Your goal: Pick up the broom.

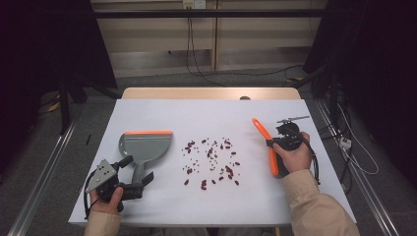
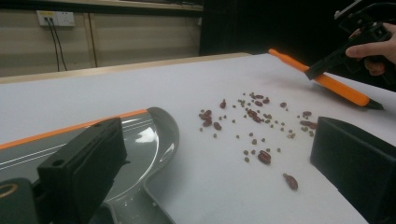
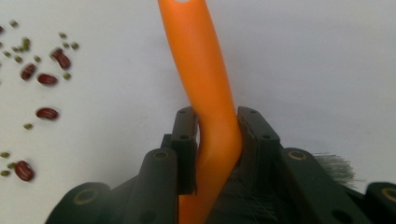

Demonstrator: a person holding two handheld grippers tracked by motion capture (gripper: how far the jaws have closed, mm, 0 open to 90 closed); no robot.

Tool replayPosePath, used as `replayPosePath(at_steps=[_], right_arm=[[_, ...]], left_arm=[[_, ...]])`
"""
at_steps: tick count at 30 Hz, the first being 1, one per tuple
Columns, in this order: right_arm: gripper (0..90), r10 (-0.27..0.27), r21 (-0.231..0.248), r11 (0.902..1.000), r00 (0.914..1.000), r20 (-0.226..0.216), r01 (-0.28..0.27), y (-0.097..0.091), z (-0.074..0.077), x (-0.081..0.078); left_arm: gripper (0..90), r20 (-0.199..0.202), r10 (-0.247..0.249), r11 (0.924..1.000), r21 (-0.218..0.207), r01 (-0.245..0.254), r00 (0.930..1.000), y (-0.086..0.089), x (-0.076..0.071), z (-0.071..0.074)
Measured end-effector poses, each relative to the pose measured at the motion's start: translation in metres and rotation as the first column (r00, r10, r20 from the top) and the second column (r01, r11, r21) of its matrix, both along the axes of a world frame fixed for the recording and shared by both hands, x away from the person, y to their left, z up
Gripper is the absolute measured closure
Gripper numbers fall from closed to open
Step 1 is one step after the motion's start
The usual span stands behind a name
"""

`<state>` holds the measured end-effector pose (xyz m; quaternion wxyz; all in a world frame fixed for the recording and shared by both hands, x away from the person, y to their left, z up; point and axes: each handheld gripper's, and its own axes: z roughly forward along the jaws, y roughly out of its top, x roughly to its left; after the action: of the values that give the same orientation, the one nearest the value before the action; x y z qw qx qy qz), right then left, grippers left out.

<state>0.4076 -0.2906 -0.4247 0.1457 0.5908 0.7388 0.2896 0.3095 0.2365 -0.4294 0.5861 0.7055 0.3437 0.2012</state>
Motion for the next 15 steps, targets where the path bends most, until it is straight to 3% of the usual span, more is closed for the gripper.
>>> replayPosePath(at_steps=[4, 8, 11, 15], right_arm=[[70.2, -0.014, 0.077, 0.997, 0.9952, 0.097, 0.006, -0.006, 0.007, -0.012], [70.4, -0.026, 0.131, 0.9914, 0.9779, 0.208, -0.001, -0.01, 0.014, -0.025], [70.5, -0.036, 0.16, 0.9871, 0.9706, 0.238, -0.003, -0.012, 0.017, -0.029], [70.7, -0.058, 0.184, 0.9829, 0.9523, 0.3, 0.002, -0.013, 0.023, -0.04]], left_arm=[[3.1, 0.008, 0.001, 0.9999, 0.017, -0.001, 1.0, -0.001, 0.001, 0.002], [3.1, 0.018, -0.002, 0.9998, 0.02, 0.002, 0.9998, -0.005, 0.003, 0.007], [3.1, 0.023, -0.01, 0.9997, 0.022, 0.009, 0.9997, -0.008, 0.004, 0.012], [3.1, 0.019, -0.021, 0.9997, 0.016, 0.021, 0.9996, -0.015, 0.004, 0.019]])
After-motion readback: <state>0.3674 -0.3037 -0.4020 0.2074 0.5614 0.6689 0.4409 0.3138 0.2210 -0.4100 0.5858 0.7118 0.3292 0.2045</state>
